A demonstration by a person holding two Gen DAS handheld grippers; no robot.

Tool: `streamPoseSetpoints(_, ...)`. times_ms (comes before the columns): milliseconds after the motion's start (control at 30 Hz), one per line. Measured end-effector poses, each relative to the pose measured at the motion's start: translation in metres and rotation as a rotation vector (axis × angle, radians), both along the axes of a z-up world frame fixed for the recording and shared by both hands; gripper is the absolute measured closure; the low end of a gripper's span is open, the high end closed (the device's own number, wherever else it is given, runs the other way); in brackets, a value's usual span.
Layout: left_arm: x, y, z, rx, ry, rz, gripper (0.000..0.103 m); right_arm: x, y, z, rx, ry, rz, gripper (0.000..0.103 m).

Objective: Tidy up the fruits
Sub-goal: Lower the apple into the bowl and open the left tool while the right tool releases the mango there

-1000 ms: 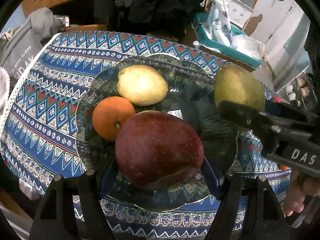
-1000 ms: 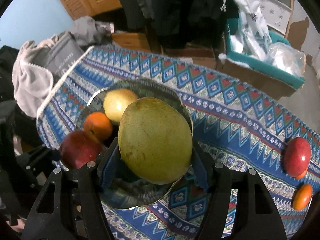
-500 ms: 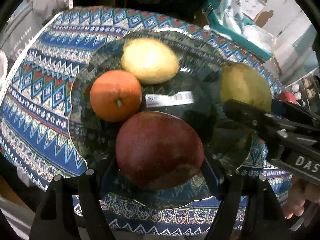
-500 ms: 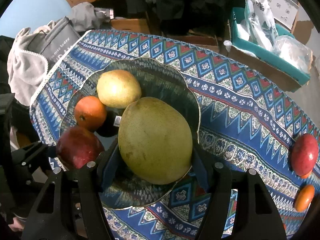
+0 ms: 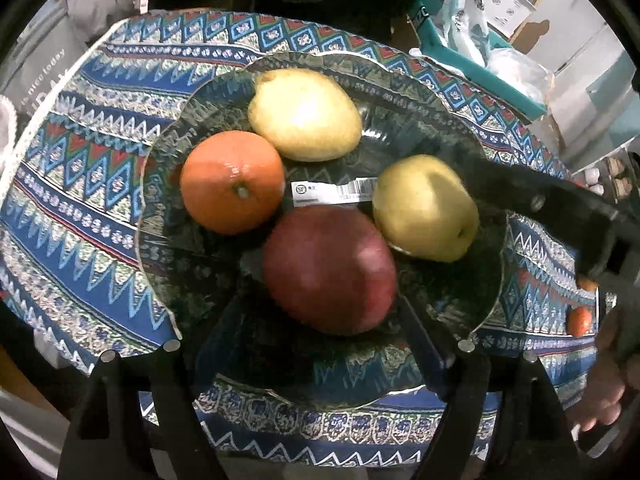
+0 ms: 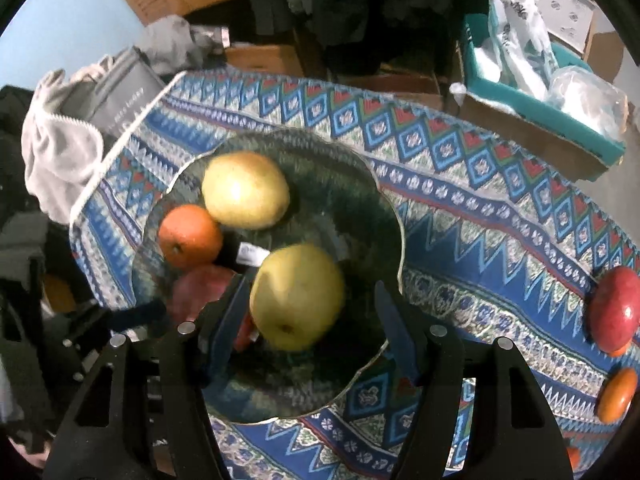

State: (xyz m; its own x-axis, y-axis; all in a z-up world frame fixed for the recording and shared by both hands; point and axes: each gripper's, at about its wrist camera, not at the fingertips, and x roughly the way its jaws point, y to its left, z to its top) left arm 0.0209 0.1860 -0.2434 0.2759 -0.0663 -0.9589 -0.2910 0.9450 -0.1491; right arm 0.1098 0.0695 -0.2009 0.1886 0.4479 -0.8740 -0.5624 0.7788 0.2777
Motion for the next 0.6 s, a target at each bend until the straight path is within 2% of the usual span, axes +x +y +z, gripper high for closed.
streamPoseSetpoints(233,-0.002,-0.004,0.021,0.033,-0.049,-0.005,0.02,0.001,-0.01,0.016,0.019,-0.027,-0.036,0.036)
streamPoseSetpoints(600,0.002,-0.021,0.053,0.114,-0.143,-0.043,0.02,-0.008,-0.028,0.045,0.001,-0.123,-0.085,0.036)
